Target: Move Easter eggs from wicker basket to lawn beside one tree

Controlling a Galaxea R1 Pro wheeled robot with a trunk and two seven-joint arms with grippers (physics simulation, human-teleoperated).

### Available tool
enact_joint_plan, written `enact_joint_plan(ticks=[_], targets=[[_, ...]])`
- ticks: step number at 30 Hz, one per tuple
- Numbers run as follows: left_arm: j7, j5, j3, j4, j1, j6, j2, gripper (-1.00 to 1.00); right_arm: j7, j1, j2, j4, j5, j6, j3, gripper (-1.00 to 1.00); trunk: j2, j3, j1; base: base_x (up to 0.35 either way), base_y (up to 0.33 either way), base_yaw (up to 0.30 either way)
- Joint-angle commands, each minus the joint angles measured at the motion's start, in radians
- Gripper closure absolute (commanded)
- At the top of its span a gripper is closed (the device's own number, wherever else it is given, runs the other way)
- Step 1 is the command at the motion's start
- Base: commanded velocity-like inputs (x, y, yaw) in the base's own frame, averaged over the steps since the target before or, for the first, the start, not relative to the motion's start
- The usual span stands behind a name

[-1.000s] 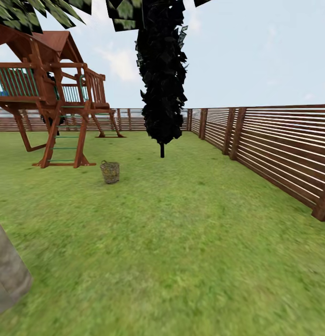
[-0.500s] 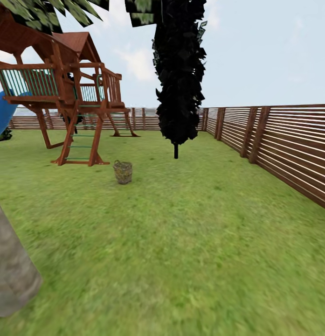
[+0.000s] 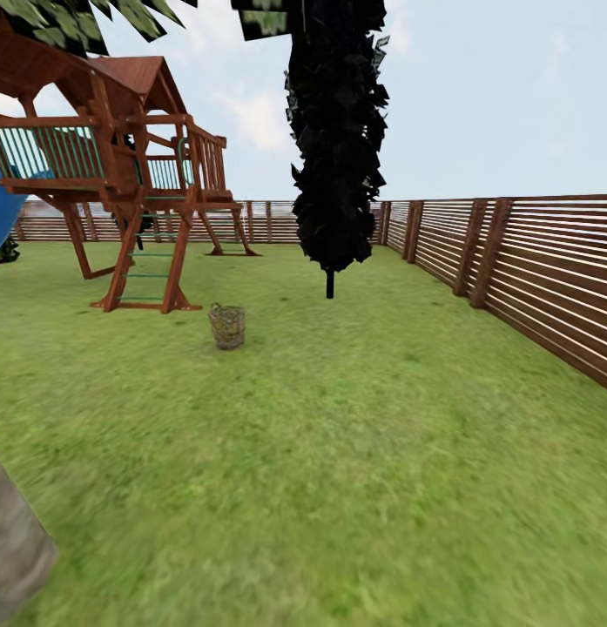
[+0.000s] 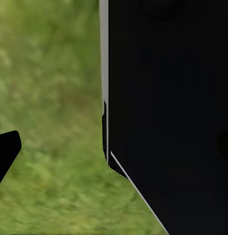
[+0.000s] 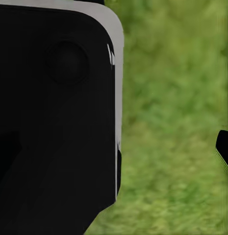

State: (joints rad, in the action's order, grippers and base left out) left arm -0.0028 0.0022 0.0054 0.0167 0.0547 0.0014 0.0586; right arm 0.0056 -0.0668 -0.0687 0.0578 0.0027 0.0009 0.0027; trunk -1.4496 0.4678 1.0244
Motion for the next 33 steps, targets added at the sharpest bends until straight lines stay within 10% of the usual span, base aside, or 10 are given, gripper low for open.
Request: enact_joint_plan(ticks=[1,27,33], targets=[[0.0,0.0,0.001,0.002,0.001,0.0,0.0,-1.0,0.001,-0.001,0.0,0.002,0.0,0.0,0.0,-1.0,0.0,0.001,0.001,0.337,0.0,0.0],[0.005,0.008,0.006,0.087,0.001,0.005,0.006,-1.0,-0.009,-0.001,-0.003,-0.007,-0.006,-0.007,-0.007,-1.0,0.0,0.001,0.001,0.337,0.0,0.0],[0.005,0.121,0.036,0.215,0.001,0.02,0.016,-1.0,-0.014,-0.002,-0.012,-0.032,-0.013,-0.004,-0.012,-1.0,0.0,0.001,0.001,0.336,0.0,0.0]])
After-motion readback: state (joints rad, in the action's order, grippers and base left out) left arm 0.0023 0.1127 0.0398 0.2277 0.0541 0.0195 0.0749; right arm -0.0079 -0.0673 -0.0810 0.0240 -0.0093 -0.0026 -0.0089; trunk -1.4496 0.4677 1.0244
